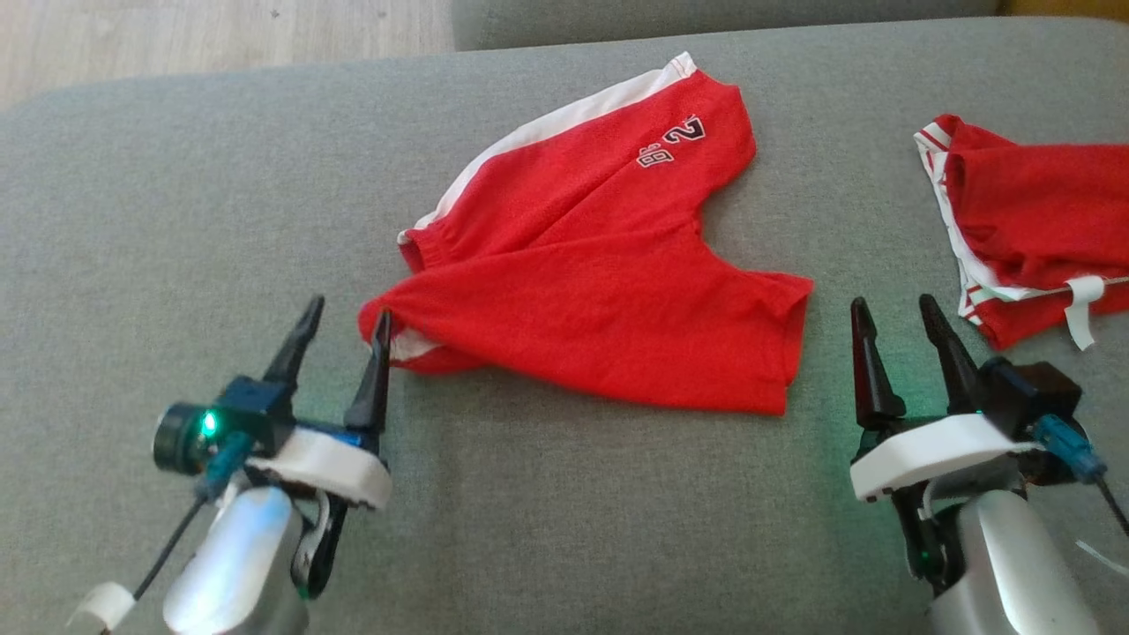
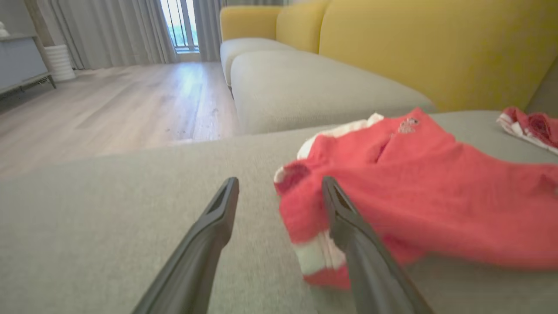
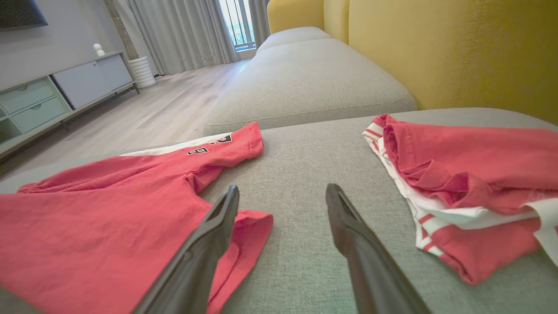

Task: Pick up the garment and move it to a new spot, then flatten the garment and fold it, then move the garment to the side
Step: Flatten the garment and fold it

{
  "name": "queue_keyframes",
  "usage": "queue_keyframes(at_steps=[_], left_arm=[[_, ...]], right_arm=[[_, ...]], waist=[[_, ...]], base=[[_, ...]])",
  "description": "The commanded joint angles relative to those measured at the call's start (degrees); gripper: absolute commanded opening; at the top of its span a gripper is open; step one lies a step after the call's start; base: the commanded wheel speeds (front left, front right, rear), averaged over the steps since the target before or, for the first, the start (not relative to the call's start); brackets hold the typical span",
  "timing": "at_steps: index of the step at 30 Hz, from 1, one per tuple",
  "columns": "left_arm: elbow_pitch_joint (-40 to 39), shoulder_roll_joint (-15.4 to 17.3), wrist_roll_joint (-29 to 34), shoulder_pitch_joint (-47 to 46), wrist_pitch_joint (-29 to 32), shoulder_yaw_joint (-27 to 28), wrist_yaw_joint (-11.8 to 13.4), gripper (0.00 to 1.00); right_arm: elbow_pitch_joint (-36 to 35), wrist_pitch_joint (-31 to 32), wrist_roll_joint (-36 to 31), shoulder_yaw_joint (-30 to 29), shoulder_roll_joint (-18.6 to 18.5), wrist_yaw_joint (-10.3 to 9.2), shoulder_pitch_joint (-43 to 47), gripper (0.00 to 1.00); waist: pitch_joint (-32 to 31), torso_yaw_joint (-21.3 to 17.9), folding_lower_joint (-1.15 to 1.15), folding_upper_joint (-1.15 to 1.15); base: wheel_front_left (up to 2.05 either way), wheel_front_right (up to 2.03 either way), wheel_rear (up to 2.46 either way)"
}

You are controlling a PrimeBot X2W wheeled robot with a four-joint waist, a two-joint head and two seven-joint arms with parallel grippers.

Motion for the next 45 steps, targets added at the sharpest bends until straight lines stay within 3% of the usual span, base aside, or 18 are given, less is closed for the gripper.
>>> queue_keyframes(at_steps=[1, 7, 12, 22, 38, 39, 40, 45], left_arm=[[-2.8, 0.8, 0.4, -1.3, -0.5, 3.0, 0.4, 1.0], [-13.1, -1.4, 2.3, 3.4, -0.5, 7.9, 1.0, 1.0], [-17.7, -3.9, 4.2, 6.7, -0.5, 9.5, -0.2, 1.0], [-18.1, -7.0, 7.4, 7.8, -0.5, 11.0, -3.3, 1.0], [-16.8, -9.0, 9.4, 7.3, -0.5, 12.1, -5.2, 1.0], [-16.7, -9.1, 9.5, 7.3, -0.5, 12.1, -5.2, 1.0], [-16.6, -9.2, 9.6, 7.2, -0.5, 12.2, -5.3, 1.0], [-16.0, -9.5, 9.9, 7.2, -0.5, 12.4, -5.6, 1.0]], right_arm=[[-2.0, -0.1, 0.4, 1.7, -0.1, -0.04, -0.5, 1.0], [-1.7, -0.2, 1.6, 2.9, -0.1, -0.04, -0.1, 1.0], [-0.6, 0.7, 2.8, 4.6, -0.1, -0.04, -0.5, 1.0], [6.0, 5.6, 5.4, 5.1, -0.1, -0.04, -5.0, 1.0], [14.7, 8.9, 8.7, 6.0, -0.1, -0.04, -12.0, 1.0], [14.7, 9.0, 9.2, 6.7, -0.1, -0.04, -12.3, 0.75], [14.5, 9.0, 9.6, 7.5, -0.2, -0.04, -12.6, 0.0], [12.6, 8.1, 11.9, 10.0, -1.3, -0.04, -14.1, 0.0]], waist=[[-0.2, 0.1, 0.0, 0.0], [-0.9, 0.8, 0.0, 0.0], [-1.0, 2.1, 0.0, 0.0], [-0.1, 5.6, 0.0, 0.0], [1.5, 7.3, 0.0, 0.0], [1.6, 7.3, 0.0, 0.0], [1.6, 7.3, 0.0, 0.0], [1.4, 7.3, 0.0, 0.0]], base=[[0.0, 0.0, 0.0], [0.0, 0.0, 0.0], [0.0, 0.0, 0.0], [0.0, 0.0, 0.0], [0.0, 0.0, 0.0], [0.0, 0.0, 0.0], [0.0, 0.0, 0.0], [0.0, 0.0, 0.0]])
